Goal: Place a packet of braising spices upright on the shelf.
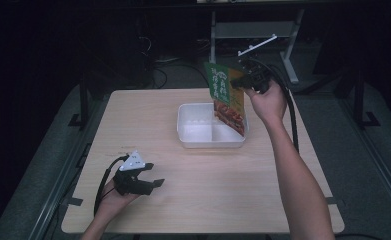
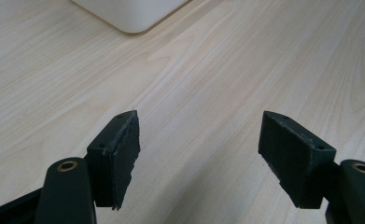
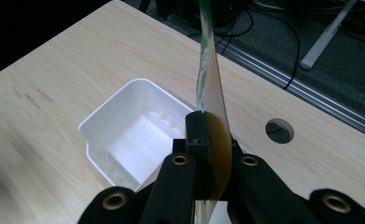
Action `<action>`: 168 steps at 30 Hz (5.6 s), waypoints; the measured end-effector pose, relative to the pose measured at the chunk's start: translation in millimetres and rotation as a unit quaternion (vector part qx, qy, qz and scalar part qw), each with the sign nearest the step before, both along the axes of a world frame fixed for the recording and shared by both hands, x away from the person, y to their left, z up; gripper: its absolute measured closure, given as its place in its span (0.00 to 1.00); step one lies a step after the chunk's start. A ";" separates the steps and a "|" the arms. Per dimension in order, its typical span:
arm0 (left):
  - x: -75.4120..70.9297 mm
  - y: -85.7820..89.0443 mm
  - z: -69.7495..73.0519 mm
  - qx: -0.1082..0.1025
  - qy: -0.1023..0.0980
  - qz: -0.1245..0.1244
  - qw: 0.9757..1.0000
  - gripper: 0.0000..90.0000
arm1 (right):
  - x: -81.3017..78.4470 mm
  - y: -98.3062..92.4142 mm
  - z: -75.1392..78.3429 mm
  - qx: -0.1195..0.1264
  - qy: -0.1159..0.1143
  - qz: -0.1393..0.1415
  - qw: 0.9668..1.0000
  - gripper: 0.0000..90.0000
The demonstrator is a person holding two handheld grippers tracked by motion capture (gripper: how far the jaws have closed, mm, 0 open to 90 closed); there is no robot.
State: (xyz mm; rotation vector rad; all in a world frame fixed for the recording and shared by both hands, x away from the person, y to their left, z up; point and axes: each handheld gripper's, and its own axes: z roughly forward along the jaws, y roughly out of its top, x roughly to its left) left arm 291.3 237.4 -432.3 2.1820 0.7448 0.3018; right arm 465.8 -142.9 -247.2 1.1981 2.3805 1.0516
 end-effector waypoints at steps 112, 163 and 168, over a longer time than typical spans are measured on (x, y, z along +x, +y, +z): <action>-0.9 -2.2 1.1 0.002 -0.001 -0.003 1.000 0.32 | -24.5 -49.1 -44.7 -0.009 0.066 -0.043 0.997 0.68; 0.2 -1.8 -0.5 0.007 0.000 0.003 1.000 0.31 | -79.0 -83.6 -85.4 0.057 0.095 -0.015 0.994 0.54; 0.4 -0.4 -0.1 0.004 0.000 0.007 1.000 0.31 | -86.1 -82.9 -94.0 0.054 0.099 -0.008 0.994 0.54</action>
